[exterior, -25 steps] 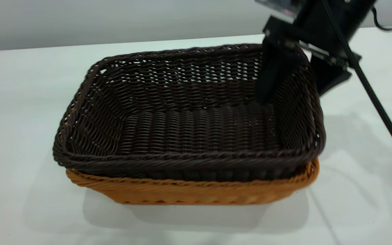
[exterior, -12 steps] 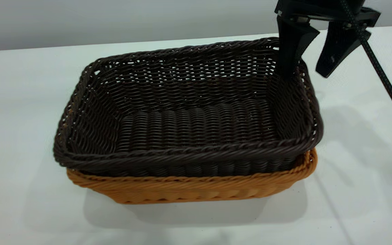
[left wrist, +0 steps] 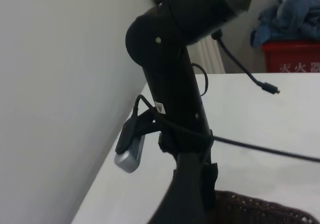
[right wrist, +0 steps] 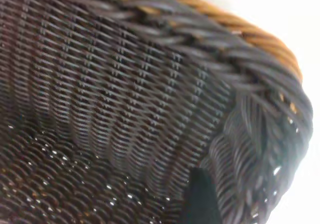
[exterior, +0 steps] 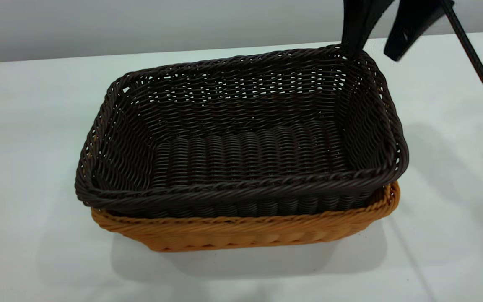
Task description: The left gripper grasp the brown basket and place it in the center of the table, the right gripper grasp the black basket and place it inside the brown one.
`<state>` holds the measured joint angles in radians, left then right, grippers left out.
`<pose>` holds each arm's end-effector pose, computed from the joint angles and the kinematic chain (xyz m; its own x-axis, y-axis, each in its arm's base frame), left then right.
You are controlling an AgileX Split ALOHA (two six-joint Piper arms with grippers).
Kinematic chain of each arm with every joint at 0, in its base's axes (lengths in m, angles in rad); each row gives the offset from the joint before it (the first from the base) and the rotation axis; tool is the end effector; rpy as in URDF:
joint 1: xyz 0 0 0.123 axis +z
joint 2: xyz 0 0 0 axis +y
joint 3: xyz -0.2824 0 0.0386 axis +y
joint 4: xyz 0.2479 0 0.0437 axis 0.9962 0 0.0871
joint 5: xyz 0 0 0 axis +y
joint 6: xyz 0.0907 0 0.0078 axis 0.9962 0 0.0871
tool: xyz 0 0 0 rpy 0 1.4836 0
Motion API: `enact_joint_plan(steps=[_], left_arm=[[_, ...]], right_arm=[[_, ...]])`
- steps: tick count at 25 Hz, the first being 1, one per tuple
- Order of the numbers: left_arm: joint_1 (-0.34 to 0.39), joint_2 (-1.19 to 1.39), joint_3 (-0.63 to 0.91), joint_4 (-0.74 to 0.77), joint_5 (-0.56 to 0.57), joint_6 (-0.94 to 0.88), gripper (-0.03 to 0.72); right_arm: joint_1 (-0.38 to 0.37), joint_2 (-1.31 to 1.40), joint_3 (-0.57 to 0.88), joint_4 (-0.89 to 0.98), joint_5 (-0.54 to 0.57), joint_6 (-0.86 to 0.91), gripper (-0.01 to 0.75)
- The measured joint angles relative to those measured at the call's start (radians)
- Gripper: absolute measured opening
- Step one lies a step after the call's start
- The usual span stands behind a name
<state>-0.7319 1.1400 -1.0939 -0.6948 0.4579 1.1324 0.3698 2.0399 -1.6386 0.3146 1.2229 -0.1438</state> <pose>0.1684 -0.1860 0.4003 0.1891 0.4374 -0.8792 0.8521 0.3718 0.3683 0.3742 0.1735 0.2138 -0.9187 -0.3903 -0.0599 -0.3902 0.8743 0.2887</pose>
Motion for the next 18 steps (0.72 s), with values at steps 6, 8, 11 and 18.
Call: enact_joint_plan(steps=[6, 8, 11, 18], left_arm=[[0.001, -0.053, 0.0, 0.161, 0.004, -0.069, 0.587], [0.001, -0.074, 0.0, 0.229, 0.01, -0.137, 0.548], [0.001, -0.105, 0.0, 0.346, 0.053, -0.25, 0.455], [0.001, -0.187, 0.0, 0.58, 0.247, -0.516, 0.109]], right_arm=[[0.0, 0.0, -0.005, -0.003, 0.0, 0.01, 0.424], [0.0, 0.0, -0.005, -0.003, 0.0, 0.01, 0.362], [0.0, 0.0, -0.005, -0.003, 0.0, 0.01, 0.239], [0.0, -0.032, -0.004, -0.003, -0.001, 0.007, 0.008]])
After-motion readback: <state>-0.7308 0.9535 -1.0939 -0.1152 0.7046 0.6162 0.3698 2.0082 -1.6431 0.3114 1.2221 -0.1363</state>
